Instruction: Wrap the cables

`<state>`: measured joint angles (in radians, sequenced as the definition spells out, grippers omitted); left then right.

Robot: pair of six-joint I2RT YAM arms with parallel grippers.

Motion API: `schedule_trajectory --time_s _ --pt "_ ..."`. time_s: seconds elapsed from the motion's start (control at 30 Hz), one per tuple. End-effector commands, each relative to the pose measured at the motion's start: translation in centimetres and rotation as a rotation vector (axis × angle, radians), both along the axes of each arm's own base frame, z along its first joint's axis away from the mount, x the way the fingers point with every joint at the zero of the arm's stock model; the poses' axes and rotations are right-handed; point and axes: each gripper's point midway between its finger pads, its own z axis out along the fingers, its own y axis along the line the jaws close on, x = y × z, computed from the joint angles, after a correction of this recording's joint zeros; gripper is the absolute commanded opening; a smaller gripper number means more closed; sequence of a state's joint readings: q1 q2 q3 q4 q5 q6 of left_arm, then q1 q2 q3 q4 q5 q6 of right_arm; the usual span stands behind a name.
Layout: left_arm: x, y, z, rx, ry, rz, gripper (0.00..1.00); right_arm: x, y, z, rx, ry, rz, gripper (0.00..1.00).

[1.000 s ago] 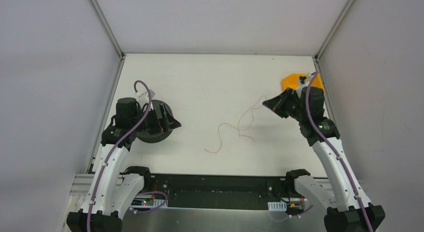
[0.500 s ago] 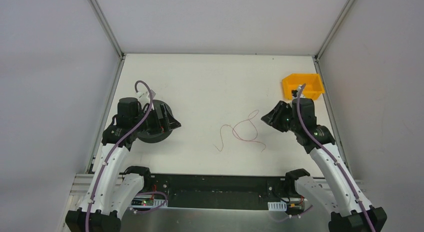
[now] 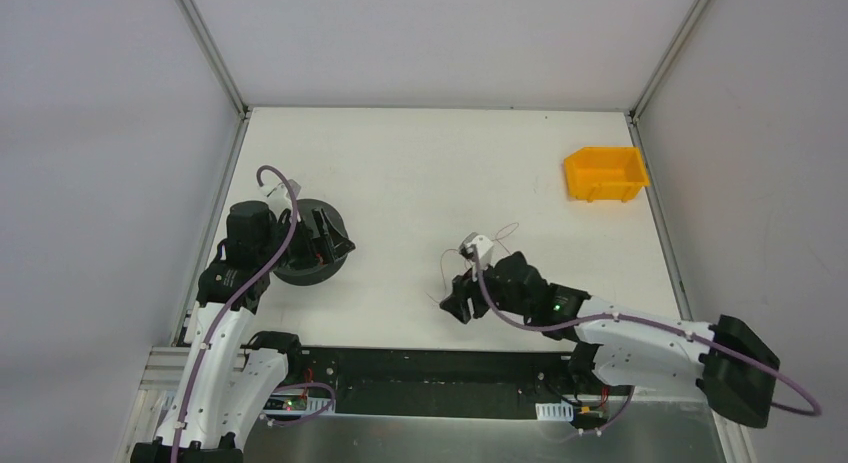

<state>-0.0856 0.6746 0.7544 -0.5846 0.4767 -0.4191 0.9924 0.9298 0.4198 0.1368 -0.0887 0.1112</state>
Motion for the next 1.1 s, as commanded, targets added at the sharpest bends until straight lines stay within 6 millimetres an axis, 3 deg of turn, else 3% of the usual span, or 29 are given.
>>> schedule_trajectory --time_s 0.0,0.27,0.37,0.4,0.47,0.53,0.6,0.8,0.97,1.07 --pt "-0.1 0.2 0.2 0.014 -0.007 0.010 0.88 2.4 2.7 0.8 -0.049 -0.295 0.031 0.59" --pt "-0.2 0.2 0.3 0.011 -0.010 0.005 0.88 3.2 4.7 -3.4 -0.174 -0.332 0.094 0.59" --pt "-0.1 0.1 0.2 0.011 -0.005 0.003 0.88 3.2 5.7 -3.9 -0.171 -0.346 0.117 0.58" --pt "-0.2 0.1 0.2 0.011 -0.007 0.001 0.88 3.3 5.8 -4.2 -0.178 -0.349 0.116 0.56" --pt "-0.2 0.1 0.3 0.009 -0.009 -0.002 0.87 3.5 5.9 -4.2 -0.192 -0.361 0.096 0.40" --pt "-0.3 0.0 0.4 0.007 -0.016 -0.011 0.86 3.5 5.9 -3.2 -0.171 -0.377 0.075 0.17" --pt "-0.4 -0.3 0.8 0.001 -0.041 -0.034 0.84 2.9 5.8 -1.7 -0.134 -0.357 0.072 0.01" --pt "-1.0 -3.4 3.0 -0.114 -0.228 -0.238 0.80 -0.5 4.7 3.3 -0.081 -0.182 0.128 0.00" --pt "-1.3 -5.4 5.4 -0.151 -0.335 -0.378 0.80 -4.4 4.5 5.5 -0.033 -0.072 0.282 0.00" --pt "-1.8 -7.6 6.8 -0.175 -0.362 -0.520 0.78 -5.6 4.5 7.3 0.010 -0.035 0.324 0.00"
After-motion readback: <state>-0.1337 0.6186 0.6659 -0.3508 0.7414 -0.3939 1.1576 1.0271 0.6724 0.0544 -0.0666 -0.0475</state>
